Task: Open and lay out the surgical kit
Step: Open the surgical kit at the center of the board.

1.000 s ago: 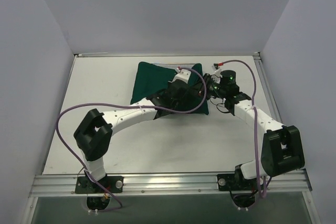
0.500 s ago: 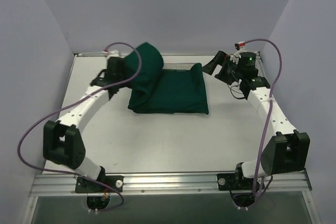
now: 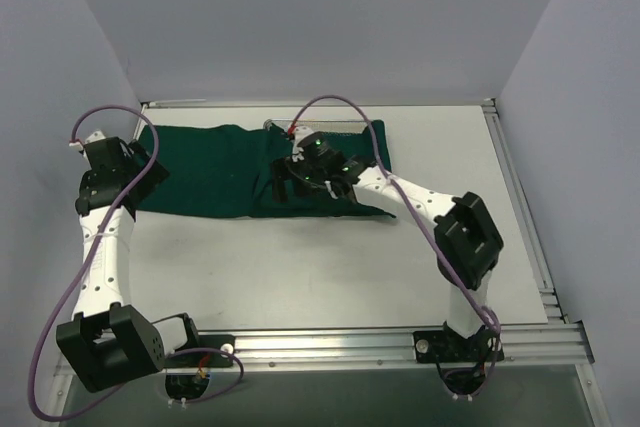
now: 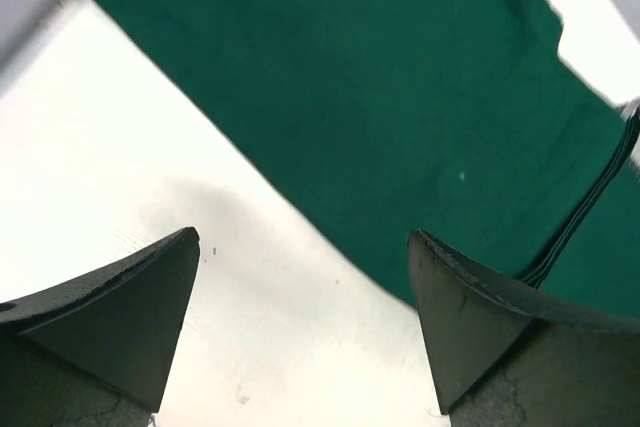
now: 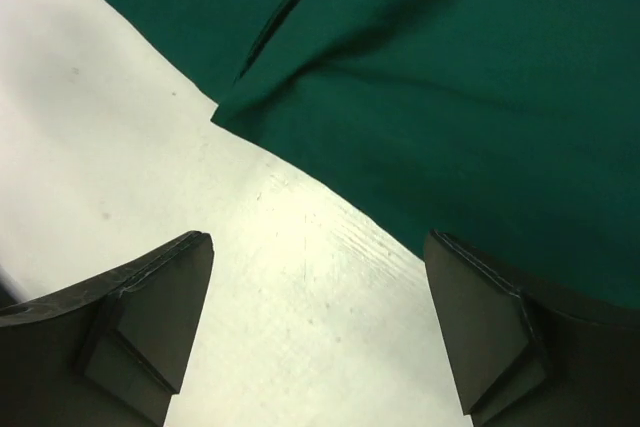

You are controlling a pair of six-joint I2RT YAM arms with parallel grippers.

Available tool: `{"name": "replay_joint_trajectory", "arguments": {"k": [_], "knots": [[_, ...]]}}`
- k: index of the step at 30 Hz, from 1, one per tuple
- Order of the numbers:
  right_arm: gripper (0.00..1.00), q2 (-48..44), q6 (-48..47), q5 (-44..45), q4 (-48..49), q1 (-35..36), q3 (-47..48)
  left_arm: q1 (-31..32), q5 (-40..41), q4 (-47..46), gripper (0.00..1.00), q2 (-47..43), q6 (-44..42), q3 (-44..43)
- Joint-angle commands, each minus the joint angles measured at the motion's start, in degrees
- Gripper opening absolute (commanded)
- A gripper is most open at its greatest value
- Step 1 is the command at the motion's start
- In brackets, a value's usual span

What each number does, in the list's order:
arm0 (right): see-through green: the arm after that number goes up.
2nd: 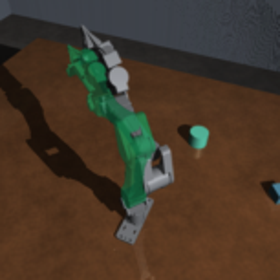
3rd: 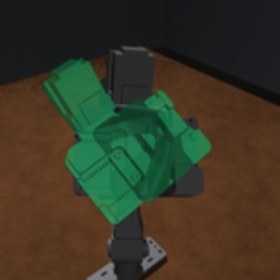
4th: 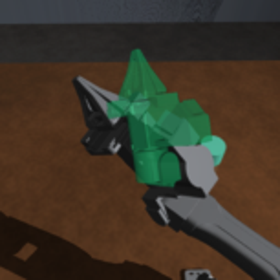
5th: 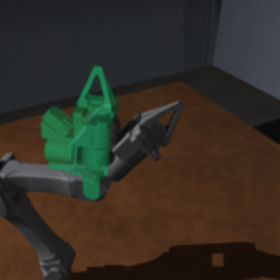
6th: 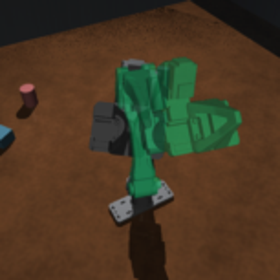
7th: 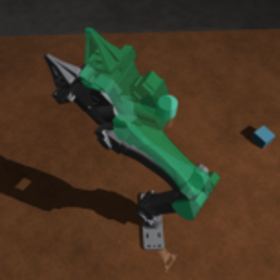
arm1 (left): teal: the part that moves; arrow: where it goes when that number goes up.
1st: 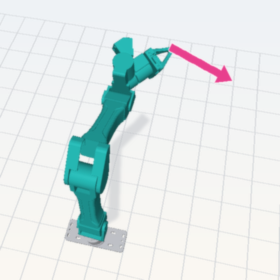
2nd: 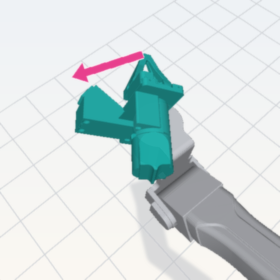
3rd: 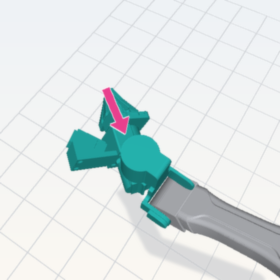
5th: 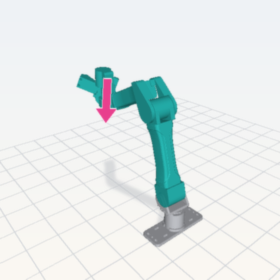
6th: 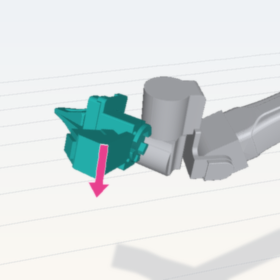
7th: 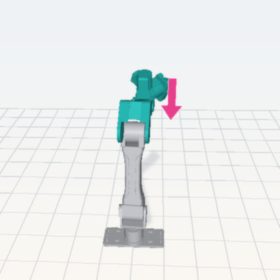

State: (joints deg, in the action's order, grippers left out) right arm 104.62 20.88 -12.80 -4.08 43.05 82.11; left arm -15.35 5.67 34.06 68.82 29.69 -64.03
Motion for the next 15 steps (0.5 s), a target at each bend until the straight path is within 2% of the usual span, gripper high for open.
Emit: {"name": "replay_joint_trajectory", "arguments": {"k": [1,3,6,9,13,15], "knots": [[0.88,3.91,-5.93,12.52,-0.58,5.28,6.82,0.15,-5.40,0.39,0.94,-2.81,0.10,2.94],[0.81,7.25,-7.26,18.30,-1.02,9.13,9.91,0.24,-7.59,-0.66,0.94,-3.34,-1.12,4.95],[0.72,9.20,-8.40,22.01,1.78,12.84,10.71,0.33,-10.76,-0.67,0.94,-3.78,-1.48,6.63],[0.66,12.53,-8.32,23.25,1.97,14.34,13.33,0.41,-14.45,-0.84,0.94,-4.48,-0.52,6.81],[0.51,16.58,-8.40,25.89,1.00,16.01,16.94,0.41,-17.18,-1.72,0.94,-5.97,1.42,7.25],[0.51,18.77,-8.14,28.25,1.00,16.37,18.00,0.33,-18.23,-1.90,0.94,-5.89,1.94,7.43]]}}
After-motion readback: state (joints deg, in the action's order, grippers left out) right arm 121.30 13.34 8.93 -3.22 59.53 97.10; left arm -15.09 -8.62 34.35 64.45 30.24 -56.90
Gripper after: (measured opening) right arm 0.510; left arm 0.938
